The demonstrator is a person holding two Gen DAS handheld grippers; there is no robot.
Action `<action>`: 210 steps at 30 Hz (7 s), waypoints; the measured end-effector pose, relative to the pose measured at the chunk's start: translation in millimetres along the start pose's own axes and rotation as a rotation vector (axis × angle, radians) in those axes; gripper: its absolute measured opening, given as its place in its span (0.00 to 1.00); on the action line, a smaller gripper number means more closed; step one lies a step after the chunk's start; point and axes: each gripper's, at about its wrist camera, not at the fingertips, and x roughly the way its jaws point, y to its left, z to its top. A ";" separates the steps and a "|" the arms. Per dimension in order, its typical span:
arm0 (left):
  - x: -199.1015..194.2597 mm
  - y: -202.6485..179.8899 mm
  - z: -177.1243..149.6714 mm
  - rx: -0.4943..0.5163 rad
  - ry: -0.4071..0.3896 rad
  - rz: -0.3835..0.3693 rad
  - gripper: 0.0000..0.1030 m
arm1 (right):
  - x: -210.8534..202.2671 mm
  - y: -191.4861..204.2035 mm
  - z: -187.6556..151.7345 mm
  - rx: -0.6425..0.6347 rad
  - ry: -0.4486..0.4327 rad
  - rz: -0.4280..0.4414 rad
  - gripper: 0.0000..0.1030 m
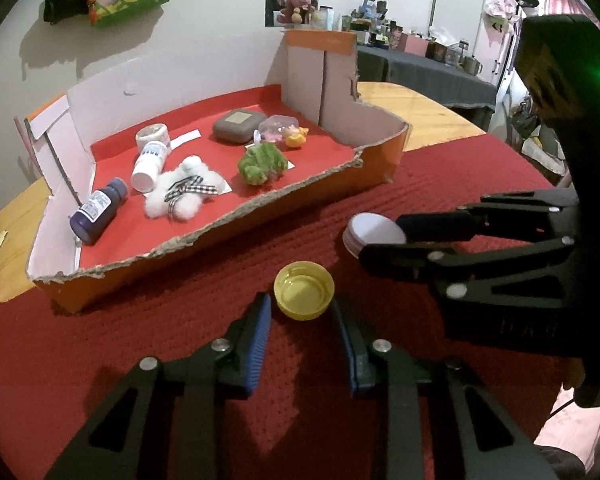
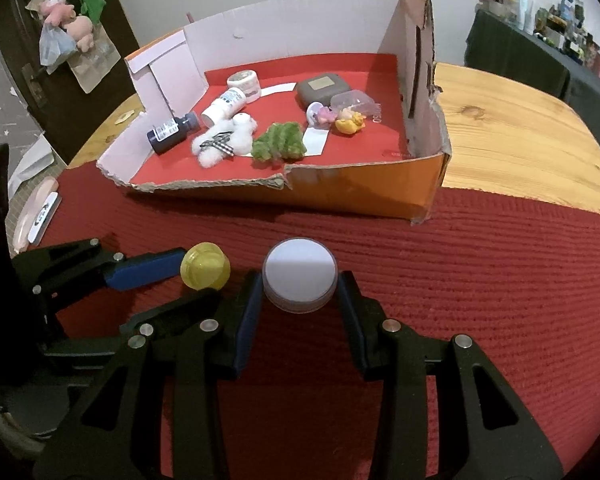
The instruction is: Organize objects
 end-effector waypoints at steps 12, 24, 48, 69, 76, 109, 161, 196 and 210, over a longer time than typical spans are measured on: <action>4.2 2.8 5.2 -0.007 -0.003 0.002 0.30 | 4.7 -1.4 3.8 -0.006 -0.007 -0.015 0.45; -6.4 16.5 0.8 -0.045 -0.025 0.002 0.30 | -0.3 3.0 3.8 -0.024 -0.015 -0.020 0.37; -44.9 35.5 17.3 -0.105 -0.120 -0.007 0.30 | -33.0 25.6 22.0 -0.069 -0.079 0.013 0.37; -38.3 78.1 57.7 -0.133 -0.050 0.017 0.30 | -30.2 19.2 84.0 -0.126 -0.022 0.016 0.37; -16.2 93.6 68.8 -0.089 0.075 0.000 0.30 | -1.3 9.8 101.9 -0.170 0.127 -0.016 0.37; 40.9 99.8 74.2 -0.141 0.103 0.000 0.30 | 51.9 4.1 95.9 -0.141 0.142 0.000 0.37; 34.6 95.6 70.2 -0.195 0.002 0.129 0.43 | 49.4 -0.5 93.1 -0.078 0.064 -0.003 0.47; -28.0 81.4 35.8 -0.272 -0.143 0.245 0.81 | -21.2 20.7 51.7 -0.037 -0.102 -0.081 0.66; -24.9 82.6 34.1 -0.285 -0.104 0.232 0.89 | -19.9 22.8 53.6 -0.044 -0.089 -0.089 0.69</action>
